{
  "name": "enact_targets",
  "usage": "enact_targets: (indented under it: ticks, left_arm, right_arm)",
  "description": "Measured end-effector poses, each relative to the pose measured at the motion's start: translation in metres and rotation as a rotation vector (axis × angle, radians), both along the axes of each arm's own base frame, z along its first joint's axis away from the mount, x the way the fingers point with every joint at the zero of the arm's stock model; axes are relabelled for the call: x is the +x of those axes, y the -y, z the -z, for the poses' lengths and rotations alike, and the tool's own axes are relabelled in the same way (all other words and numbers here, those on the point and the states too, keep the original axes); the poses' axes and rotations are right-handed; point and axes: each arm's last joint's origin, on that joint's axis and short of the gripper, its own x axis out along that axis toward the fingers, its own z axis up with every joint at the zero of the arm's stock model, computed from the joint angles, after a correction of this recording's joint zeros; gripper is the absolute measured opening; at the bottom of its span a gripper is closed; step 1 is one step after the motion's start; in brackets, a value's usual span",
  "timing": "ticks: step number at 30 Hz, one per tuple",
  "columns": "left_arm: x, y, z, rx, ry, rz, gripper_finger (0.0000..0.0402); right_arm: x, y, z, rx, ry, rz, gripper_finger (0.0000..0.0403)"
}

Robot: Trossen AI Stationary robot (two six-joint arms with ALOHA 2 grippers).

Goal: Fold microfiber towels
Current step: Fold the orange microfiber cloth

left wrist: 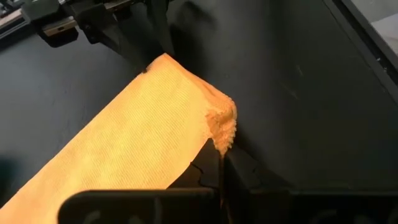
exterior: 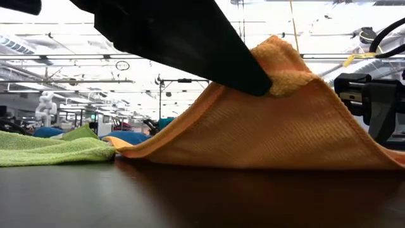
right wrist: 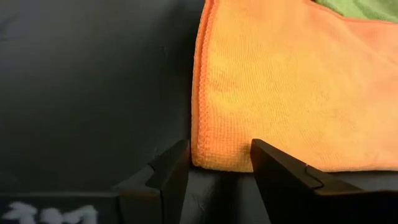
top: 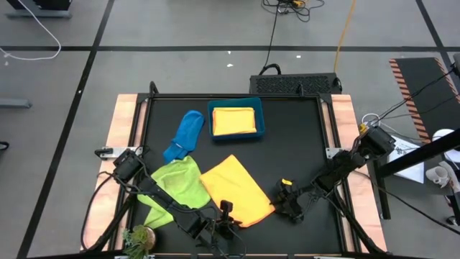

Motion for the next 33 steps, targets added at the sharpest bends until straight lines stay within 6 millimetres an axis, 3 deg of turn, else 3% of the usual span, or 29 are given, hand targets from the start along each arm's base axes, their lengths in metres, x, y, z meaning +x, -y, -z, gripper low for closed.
enact_targets:
  ticks: [13, 20, 28, 33]
  left_arm:
    - [-0.002, 0.002, -0.001, 0.010, 0.026, -0.039, 0.0000]
    - [-0.008, 0.009, -0.001, 0.020, 0.053, -0.062, 0.0000]
    - [-0.024, 0.006, 0.014, -0.061, 0.162, -0.070, 0.0000]
    - [-0.042, -0.011, 0.013, -0.140, 0.281, -0.085, 0.0000]
  right_arm:
    - [-0.002, -0.002, -0.002, 0.000, 0.015, -0.012, 0.0169]
    - [-0.004, -0.002, -0.013, 0.011, 0.030, -0.032, 0.0169]
    - [-0.005, -0.001, -0.018, 0.027, 0.038, -0.026, 0.0169]
    - [-0.005, -0.002, -0.013, 0.032, 0.024, -0.019, 0.0169]
